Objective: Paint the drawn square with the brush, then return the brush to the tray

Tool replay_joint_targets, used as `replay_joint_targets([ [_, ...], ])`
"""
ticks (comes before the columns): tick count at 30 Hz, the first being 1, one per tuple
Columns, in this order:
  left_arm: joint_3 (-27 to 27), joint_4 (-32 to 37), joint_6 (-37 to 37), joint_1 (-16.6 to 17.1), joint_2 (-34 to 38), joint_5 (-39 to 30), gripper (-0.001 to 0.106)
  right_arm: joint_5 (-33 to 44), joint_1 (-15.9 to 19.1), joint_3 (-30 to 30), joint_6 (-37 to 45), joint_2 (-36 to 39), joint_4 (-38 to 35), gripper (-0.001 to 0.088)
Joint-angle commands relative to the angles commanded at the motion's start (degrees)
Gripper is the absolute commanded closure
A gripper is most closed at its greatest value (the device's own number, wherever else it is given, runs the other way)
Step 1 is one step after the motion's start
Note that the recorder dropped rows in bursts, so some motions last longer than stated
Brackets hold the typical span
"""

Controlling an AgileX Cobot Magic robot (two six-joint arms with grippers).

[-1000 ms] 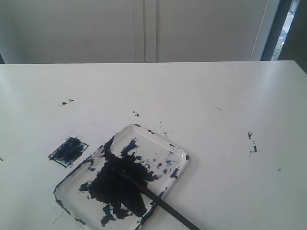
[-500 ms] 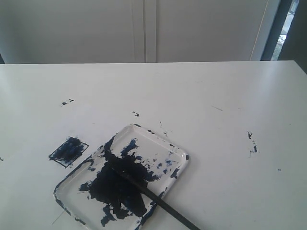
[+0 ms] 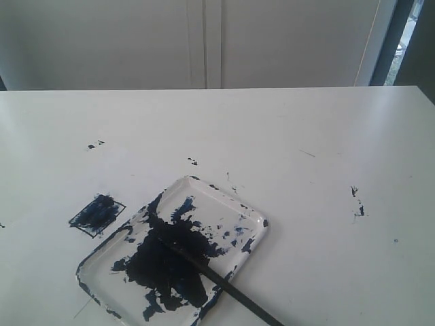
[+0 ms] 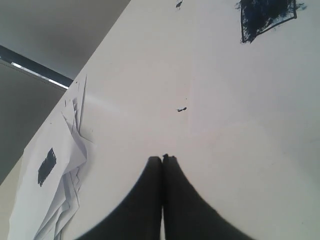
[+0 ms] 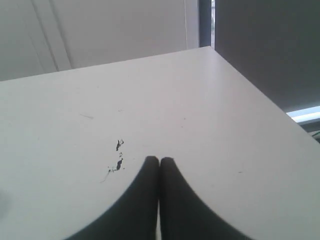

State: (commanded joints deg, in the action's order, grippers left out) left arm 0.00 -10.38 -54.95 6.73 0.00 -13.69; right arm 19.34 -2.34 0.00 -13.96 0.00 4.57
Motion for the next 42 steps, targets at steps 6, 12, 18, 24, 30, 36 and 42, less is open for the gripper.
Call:
replay_joint_targets([
  [6, 0.00, -7.59, 5.34, 0.00, 0.00, 1.69, 0.105, -1.27, 0.00, 0.00, 0.00, 0.00, 0.00, 0.0868],
  [12, 0.00, -16.52, 28.74, 0.00, 0.00, 1.45, 0.105, -1.62, 0.00, 0.00, 0.00, 0.00, 0.00, 0.0868],
  [18, 0.00, -16.52, 32.64, 0.00, 0.00, 0.89, 0.105, -1.62, 0.00, 0.00, 0.00, 0.00, 0.00, 0.0868],
  [24, 0.00, -16.52, 32.64, 0.00, 0.00, -0.40, 0.105, -1.49, 0.00, 0.00, 0.00, 0.00, -0.09, 0.0868],
  [30, 0.00, -17.11, 32.75, 0.00, 0.00, -2.25, 0.105, -1.28, 0.00, 0.00, 0.00, 0.00, -0.09, 0.0868],
  [36, 0.00, -15.69, 30.28, 0.00, 0.00, 1.34, 0.105, -1.13, 0.00, 0.00, 0.00, 0.00, -0.09, 0.0868],
  [42, 0.00, -15.86, 38.86, 0.00, 0.00, -0.82, 0.105, 0.34, 0.00, 0.00, 3.58, 0.00, -0.09, 0.0868],
])
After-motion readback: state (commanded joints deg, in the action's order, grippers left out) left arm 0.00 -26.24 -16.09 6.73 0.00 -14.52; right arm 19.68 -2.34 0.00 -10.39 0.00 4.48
